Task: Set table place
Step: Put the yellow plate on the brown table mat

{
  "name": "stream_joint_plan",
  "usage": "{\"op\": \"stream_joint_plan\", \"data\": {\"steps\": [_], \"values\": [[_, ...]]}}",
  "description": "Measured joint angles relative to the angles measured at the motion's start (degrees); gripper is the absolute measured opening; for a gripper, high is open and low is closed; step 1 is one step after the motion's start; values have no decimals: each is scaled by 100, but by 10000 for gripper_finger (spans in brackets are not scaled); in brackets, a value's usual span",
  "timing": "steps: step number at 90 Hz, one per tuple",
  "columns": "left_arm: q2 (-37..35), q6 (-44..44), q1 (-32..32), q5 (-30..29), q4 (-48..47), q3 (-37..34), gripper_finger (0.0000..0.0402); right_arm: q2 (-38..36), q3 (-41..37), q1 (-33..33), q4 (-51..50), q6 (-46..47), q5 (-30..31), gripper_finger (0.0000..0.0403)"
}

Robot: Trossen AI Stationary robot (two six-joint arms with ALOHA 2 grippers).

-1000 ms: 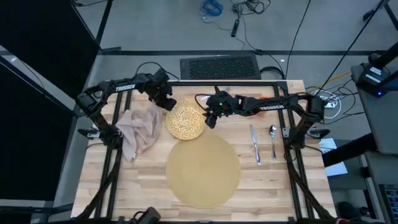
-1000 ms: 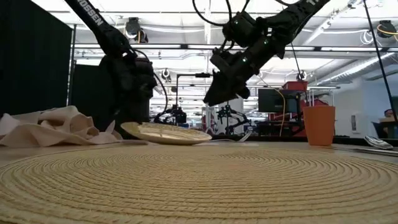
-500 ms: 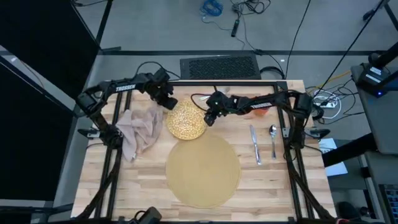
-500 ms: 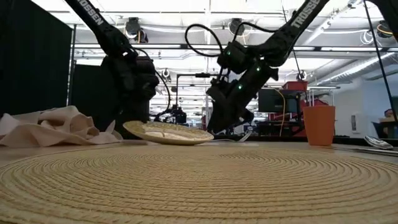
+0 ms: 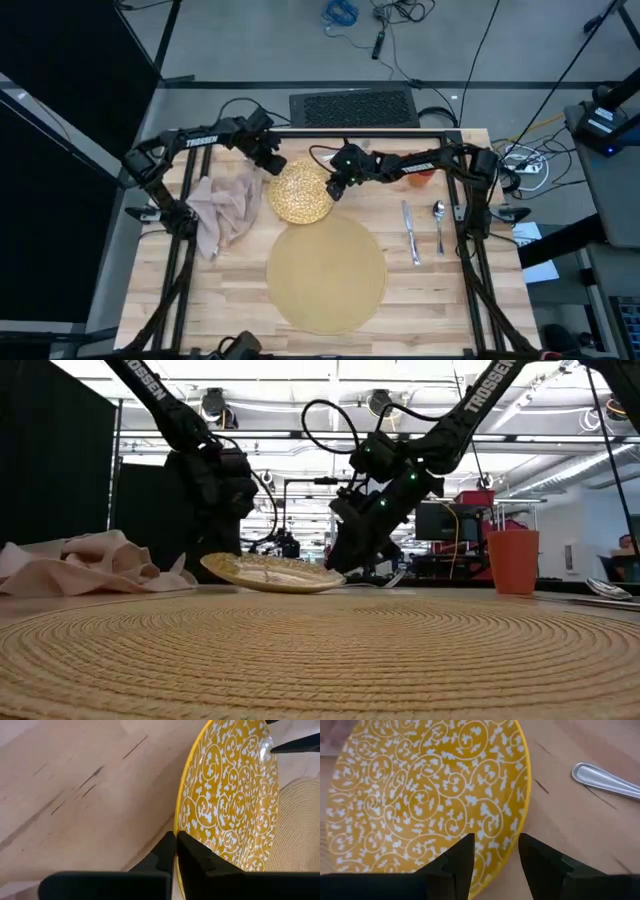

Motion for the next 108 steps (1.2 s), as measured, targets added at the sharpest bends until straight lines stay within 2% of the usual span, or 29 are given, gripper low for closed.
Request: {"op": "stream_joint_plan", "data": {"steps": [23,49,83,108], "values": [[-2,0,-56,-46,133,0,0,0,0,-1,-44,-23,11,104],[-2,0,-209,-64,223,0,0,0,-6,-8,-70,-85,27,9],[-4,-4,-249,-59,271,0,0,2,-7,-57,-59,-41,-47,0],[-202,-234,-576,387,287,4,0,-25,15,116,18,156,-402,1]]}}
